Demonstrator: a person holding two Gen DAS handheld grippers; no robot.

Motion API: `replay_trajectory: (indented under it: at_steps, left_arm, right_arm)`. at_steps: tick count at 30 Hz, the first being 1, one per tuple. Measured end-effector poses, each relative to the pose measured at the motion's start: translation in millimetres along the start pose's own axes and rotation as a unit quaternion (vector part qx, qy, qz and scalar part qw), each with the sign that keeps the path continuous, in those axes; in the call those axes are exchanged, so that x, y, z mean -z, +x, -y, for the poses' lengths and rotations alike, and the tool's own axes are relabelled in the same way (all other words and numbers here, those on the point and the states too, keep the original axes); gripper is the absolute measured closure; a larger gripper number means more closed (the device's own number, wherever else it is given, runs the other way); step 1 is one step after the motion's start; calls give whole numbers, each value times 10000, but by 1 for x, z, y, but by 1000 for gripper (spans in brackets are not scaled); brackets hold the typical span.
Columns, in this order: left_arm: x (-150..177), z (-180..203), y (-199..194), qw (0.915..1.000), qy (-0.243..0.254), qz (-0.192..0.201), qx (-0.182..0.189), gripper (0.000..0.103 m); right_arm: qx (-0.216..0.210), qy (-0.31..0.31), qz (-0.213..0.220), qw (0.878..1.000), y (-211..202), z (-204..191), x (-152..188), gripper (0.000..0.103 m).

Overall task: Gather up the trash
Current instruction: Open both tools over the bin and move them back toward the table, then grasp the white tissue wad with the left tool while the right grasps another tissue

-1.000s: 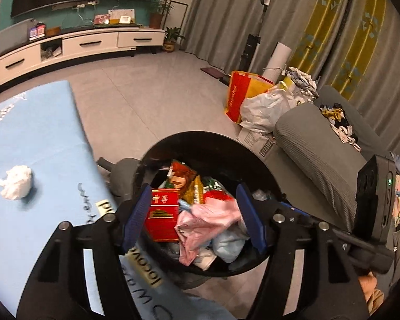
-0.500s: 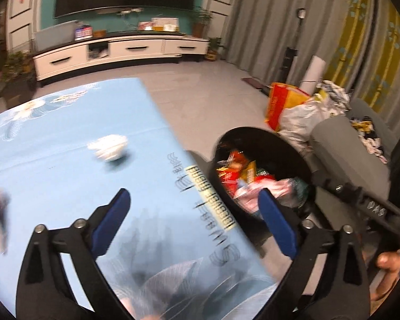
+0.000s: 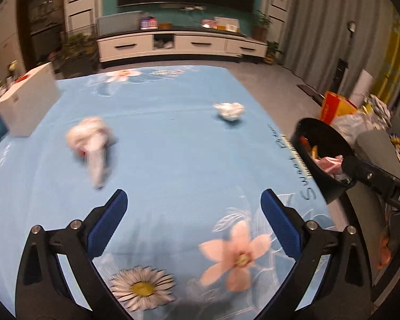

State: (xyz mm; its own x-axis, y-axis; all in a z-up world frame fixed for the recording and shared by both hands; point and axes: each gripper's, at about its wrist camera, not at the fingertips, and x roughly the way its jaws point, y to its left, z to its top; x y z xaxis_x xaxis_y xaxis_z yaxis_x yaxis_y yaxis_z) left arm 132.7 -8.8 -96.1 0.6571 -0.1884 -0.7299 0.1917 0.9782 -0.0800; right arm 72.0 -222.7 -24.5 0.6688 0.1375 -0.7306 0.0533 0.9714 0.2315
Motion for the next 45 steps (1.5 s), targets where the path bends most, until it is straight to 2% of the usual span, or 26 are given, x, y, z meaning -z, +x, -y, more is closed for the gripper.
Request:
replay_trajectory:
  at_steps: [9,21,34,39,42,45]
  left_arm:
    - [11,-54,-24,9981,-472,235,-325,3]
    - [9,-84,-13,9954,-777,246,-512,3]
    - [-6,-112,30,9936,-878,-26,-716,3]
    - [-19,-125,54,9933,-975,-123,-610,3]
    - [-33,-131,65,9936,-1045,-55,-426,3]
    - [-47,-135,77,9940,-1002,-9,-435,3]
  right_arm:
    - [-18,-550,-62,9985,7,-53,-2,7]
    - [51,-754,-128,9971,39,-84,-17,7]
    - [206,-729,-269,9968,103,-83,-47,7]
    - [310,-647,-321,9969,136,-74,-67,7]
    - [334,-579,-333,9972,157,-68,-79,7]
    - [333,-487,-431,9973,177,-64,-90,13]
